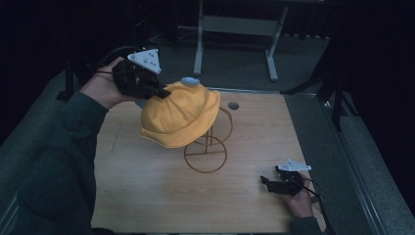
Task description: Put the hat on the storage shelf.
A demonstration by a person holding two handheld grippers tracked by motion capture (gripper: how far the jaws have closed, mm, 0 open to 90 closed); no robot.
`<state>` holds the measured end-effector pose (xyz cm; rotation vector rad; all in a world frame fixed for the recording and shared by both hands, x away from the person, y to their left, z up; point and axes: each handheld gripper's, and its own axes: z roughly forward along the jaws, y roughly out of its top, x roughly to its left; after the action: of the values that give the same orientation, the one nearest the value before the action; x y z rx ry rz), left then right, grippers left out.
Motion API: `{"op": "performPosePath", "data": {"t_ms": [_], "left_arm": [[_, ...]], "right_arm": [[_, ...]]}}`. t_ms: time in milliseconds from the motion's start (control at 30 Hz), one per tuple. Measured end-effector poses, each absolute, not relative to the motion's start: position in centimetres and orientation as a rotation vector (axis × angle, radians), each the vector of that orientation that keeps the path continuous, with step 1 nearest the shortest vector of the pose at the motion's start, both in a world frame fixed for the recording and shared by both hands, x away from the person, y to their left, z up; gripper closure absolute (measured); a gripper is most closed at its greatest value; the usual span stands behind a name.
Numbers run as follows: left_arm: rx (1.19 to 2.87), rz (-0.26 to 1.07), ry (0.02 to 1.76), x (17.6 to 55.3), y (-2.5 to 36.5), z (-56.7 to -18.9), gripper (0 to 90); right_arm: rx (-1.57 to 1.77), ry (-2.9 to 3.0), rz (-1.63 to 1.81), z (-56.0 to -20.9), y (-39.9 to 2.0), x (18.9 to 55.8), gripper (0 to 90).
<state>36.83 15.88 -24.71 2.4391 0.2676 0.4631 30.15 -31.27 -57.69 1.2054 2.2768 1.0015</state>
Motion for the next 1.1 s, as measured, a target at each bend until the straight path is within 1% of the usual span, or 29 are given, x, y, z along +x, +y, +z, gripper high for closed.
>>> {"op": "performPosePath", "data": {"t_ms": [600, 1100], "left_arm": [[2.476, 0.419, 0.24, 37.7, 13.1, -24.9, 83.1], [2.497, 0.389, 0.27, 38.7, 11.7, -25.8, 83.0]], "right_arm": [[1.205, 2.277, 1.003, -57.7, -31.3, 30.2, 22.1], [1.204, 2.279, 1.001, -57.7, -31.3, 30.2, 22.0]]}}
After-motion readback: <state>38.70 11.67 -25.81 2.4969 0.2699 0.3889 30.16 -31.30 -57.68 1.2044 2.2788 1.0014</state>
